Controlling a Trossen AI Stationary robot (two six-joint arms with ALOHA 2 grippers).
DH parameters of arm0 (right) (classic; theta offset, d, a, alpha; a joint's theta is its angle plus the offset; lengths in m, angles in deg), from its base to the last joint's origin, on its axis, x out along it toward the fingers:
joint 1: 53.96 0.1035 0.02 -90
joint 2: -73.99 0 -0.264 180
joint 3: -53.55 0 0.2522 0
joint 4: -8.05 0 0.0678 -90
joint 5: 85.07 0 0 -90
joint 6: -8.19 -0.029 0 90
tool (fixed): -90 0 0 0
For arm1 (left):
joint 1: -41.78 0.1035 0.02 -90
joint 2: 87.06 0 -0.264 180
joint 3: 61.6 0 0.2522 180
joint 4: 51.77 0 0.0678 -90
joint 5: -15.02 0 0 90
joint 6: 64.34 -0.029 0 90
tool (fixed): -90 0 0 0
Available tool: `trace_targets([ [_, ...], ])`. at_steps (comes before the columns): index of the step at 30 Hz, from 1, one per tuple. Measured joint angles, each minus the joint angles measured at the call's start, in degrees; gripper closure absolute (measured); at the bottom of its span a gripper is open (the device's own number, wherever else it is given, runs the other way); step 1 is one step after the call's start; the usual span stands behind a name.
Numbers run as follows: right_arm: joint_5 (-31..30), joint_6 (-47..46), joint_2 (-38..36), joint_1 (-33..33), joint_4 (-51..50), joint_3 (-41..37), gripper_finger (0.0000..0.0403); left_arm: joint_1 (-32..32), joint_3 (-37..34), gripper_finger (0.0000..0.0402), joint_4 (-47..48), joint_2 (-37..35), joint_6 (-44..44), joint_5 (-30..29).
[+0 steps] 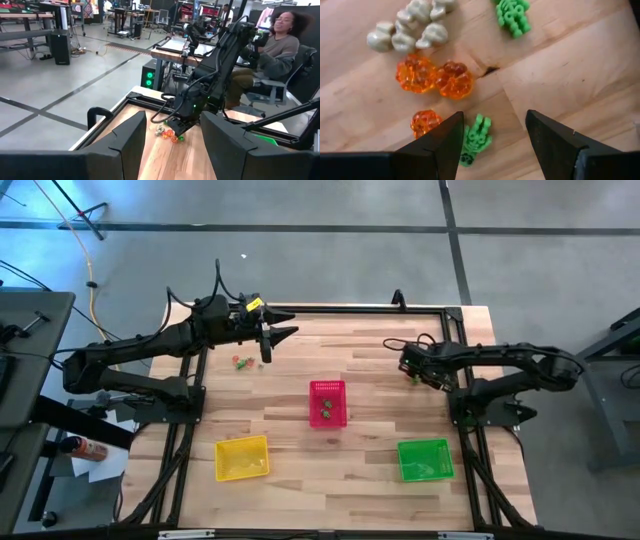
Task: Sort Halloween decoration
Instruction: Put the green skeleton toy into the red bin
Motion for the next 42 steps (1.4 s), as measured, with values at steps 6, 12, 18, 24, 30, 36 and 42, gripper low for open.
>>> trace_targets([
  [6, 2.8, -0.3, 0.1, 2.0, 2.3, 1.9, 0.0229, 0.1, 0.0, 0.0224, 0.0, 0.0, -0.9, 0.0],
  [12, 1.8, -0.2, 0.2, 2.5, -3.2, 1.6, 0.0256, 0.1, 0.0, 0.0224, 1.0, 0.0, -1.0, 0.0],
  [18, 0.9, -1.6, 0.2, 2.5, -2.5, 1.2, 0.0265, 0.1, 0.0, 0.0224, 1.2, 0.0, -1.1, 0.0],
  [24, -1.7, -1.2, 0.2, 2.4, -1.7, 1.2, 0.0265, 0.1, 0.0, 0.0224, 1.3, 0.0, -1.0, 0.0],
  [30, -1.8, -0.9, 0.1, 2.4, -1.7, 1.2, 0.0265, 0.1, 0.0, 0.0224, 1.3, 0.0, -1.0, 0.0],
  [36, -1.7, -0.7, 0.1, 2.4, -1.3, 0.5, 0.0271, 0.1, 0.0, 0.0224, 1.3, 0.0, -0.8, 0.0],
  [42, -1.4, 0.0, -0.1, 3.0, -0.4, -0.9, 0.0338, 0.1, 0.0, 0.0224, 1.3, 0.0, 0.5, 0.0],
])
